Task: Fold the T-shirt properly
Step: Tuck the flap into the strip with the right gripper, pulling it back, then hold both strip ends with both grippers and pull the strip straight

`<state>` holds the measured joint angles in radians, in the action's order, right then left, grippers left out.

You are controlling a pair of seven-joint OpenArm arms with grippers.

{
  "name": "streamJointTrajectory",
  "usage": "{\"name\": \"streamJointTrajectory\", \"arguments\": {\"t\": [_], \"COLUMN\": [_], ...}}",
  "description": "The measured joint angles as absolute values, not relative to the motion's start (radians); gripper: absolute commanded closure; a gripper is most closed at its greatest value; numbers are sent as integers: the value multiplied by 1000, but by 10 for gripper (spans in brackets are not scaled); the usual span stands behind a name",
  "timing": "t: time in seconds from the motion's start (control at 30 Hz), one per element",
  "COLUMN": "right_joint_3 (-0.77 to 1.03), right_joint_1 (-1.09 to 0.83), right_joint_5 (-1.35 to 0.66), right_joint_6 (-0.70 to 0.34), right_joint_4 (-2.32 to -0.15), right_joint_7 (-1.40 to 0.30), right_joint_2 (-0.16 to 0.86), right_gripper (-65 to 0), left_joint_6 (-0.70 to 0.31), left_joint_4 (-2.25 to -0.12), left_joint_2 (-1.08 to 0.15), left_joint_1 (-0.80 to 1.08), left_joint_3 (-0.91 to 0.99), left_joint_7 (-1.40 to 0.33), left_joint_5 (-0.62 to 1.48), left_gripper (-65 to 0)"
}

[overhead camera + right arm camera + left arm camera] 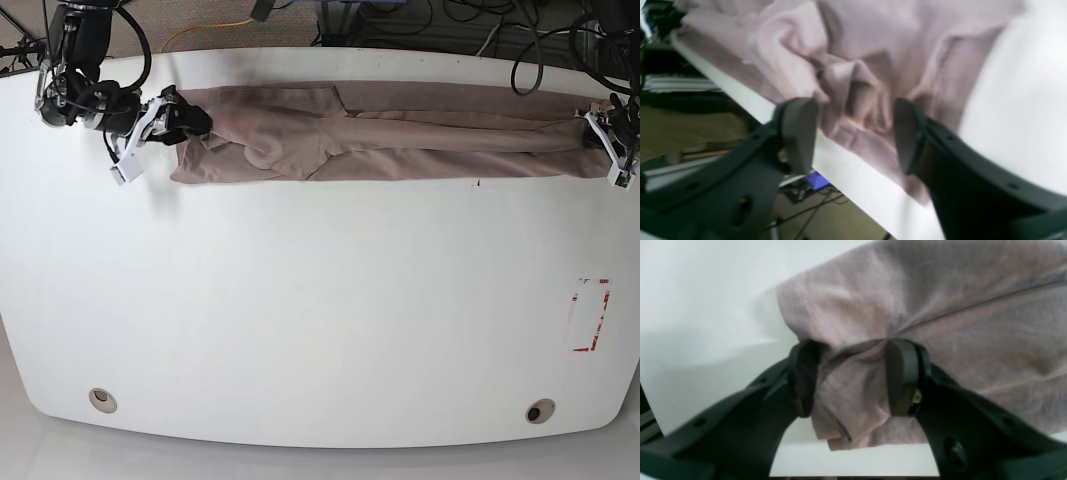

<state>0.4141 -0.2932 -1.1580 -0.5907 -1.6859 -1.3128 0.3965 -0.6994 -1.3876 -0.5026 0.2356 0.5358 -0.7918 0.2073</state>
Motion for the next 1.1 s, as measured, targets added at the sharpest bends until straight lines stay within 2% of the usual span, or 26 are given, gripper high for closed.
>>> {"name": "streamJointTrajectory", "arguments": {"t": [0.17, 0.3, 0.47, 0.6, 0.87, 1.1], "right_joint_3": [430, 392, 318, 268, 231, 235], "right_joint_1": [-317, -320, -319, -295, -233, -226], "right_joint_5": [-1171, -1171, -1110, -1002, -864, -863], "right_joint_6": [-588, -591, -594, -594, -594, -607], "right_joint_4": [-1833, -1890, -1890, -1887, -1779, -1644], "right_joint_7": [-1309, -1310, -1304, -1310, -1290, -1169], "right_joint_2": [393, 321, 238, 185, 139, 246], "right_gripper": [-371, -363, -219, -146, -138, -138], "left_joint_6": [-699, -699, -699, -699, -699, -699], "left_joint_4": [-1388, -1389, -1390, -1389, -1390, -1390], "left_joint_2": [-503, -502, -502, -502, -502, -499], "left_joint_1": [235, 235, 235, 236, 236, 235], "left_joint_3": [536, 536, 536, 536, 536, 536], "left_joint_7": [-792, -792, -792, -792, -792, -792], "left_joint_5": [207, 207, 207, 207, 207, 206], "left_gripper": [-293, -293, -293, -293, -293, -293]}}
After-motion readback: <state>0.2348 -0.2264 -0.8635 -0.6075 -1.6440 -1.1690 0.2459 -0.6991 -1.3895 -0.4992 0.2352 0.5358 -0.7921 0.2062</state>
